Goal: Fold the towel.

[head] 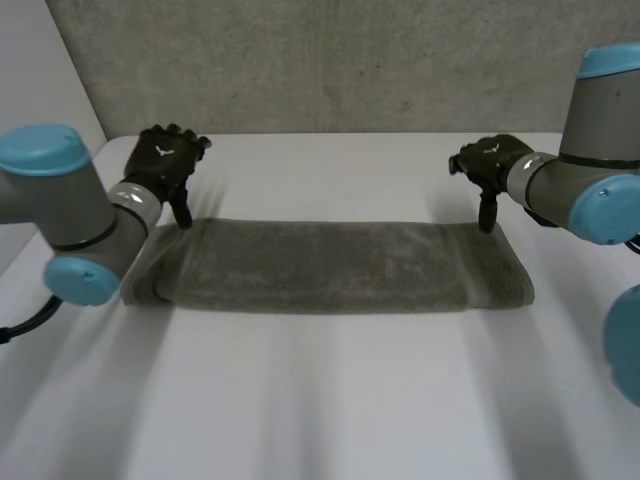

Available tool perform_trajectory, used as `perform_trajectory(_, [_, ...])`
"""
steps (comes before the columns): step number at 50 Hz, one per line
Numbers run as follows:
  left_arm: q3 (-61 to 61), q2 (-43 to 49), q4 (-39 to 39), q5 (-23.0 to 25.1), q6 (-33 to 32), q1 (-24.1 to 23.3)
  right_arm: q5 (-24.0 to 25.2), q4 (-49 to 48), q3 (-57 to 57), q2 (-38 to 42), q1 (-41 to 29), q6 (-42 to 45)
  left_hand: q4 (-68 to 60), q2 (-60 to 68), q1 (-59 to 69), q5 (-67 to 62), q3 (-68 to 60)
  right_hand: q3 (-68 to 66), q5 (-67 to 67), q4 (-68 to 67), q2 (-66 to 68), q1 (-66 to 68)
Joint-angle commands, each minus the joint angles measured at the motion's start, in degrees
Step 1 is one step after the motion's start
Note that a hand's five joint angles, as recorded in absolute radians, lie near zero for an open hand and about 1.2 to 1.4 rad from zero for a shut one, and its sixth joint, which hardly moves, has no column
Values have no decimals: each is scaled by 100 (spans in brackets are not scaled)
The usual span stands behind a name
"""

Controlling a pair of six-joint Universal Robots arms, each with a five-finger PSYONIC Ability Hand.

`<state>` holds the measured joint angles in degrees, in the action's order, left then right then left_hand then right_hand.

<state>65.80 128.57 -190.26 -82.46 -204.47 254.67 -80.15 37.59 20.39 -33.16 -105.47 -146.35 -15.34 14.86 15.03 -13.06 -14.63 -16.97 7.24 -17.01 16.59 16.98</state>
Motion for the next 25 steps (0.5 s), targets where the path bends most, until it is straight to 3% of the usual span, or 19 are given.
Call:
perform_trajectory(1, [1426, -1220, -257, 64, 39, 47, 272, -674, 2918, -1800, 79, 10, 479, -431, -448, 1250, 408, -270, 243, -267, 308, 269])
perform_trajectory(3, [1743, -1422, -389, 64, 30, 56, 289, -1496, 4266, -2430, 131, 80, 479, -431, -448, 1250, 408, -337, 310, -333, 375, 336])
perform_trajectory(9, [2797, -2213, -855, 72, 39, 56, 228, -2511, 5485, -2670, 237, 89, 496, -448, -465, 1267, 424, -589, 563, -586, 627, 589])
perform_trajectory(11, [3174, -2484, -1021, 72, 135, 47, 228, -2922, 5905, -2644, 281, 106, 496, -448, -465, 1267, 424, -1224, 1198, -1221, 1262, 1224])
perform_trajectory(25, [3799, -2995, -1083, 81, 1041, 30, 69, -3671, 6118, -2090, 624, 511, 496, -448, -465, 1267, 424, -3012, 2985, -3008, 3050, 3011])
